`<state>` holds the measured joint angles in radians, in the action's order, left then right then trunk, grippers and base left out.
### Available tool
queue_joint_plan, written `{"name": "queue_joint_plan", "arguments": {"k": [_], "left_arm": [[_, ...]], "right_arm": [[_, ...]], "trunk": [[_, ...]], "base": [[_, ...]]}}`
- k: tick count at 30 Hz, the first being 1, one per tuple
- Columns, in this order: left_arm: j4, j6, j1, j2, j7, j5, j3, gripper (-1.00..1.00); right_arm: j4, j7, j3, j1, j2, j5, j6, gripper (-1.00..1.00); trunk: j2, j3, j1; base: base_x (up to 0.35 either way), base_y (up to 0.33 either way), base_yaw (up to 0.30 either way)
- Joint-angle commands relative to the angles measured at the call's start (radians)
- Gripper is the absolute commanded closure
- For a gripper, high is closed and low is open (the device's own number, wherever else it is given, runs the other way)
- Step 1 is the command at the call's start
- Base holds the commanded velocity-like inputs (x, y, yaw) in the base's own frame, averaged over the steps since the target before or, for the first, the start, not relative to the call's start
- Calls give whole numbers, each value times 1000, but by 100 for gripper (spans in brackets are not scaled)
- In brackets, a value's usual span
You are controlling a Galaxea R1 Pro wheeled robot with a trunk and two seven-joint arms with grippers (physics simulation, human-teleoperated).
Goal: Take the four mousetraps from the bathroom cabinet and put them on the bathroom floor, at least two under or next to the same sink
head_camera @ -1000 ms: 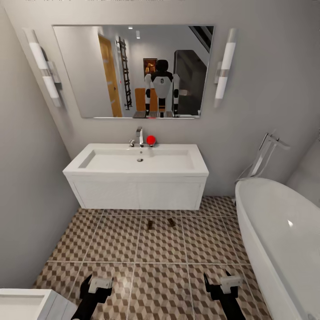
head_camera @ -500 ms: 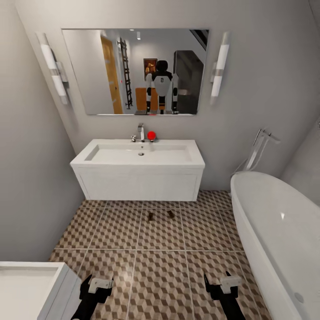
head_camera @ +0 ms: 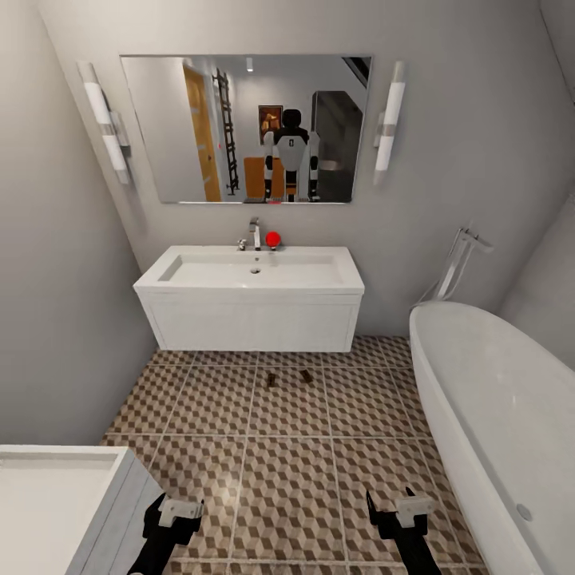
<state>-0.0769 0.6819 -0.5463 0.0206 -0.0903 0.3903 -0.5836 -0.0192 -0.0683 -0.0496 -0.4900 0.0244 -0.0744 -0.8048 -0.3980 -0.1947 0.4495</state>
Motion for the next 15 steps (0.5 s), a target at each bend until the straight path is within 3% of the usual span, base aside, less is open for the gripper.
{"name": "queue_joint_plan", "arguments": {"k": [1, 15], "left_arm": [[-3, 4, -1, -1, -6, 1, -9, -100], [-3, 4, -1, -1, -5, 1, -9, -100]], "right_arm": [[1, -8, -4, -1, 0, -7, -2, -100], [1, -9, -4, -1, 0, -7, -2, -100]], "trunk": [[-2, -2, 0], [-2, -2, 0]], "base": [[-3, 0, 0], [0, 0, 0]]}}
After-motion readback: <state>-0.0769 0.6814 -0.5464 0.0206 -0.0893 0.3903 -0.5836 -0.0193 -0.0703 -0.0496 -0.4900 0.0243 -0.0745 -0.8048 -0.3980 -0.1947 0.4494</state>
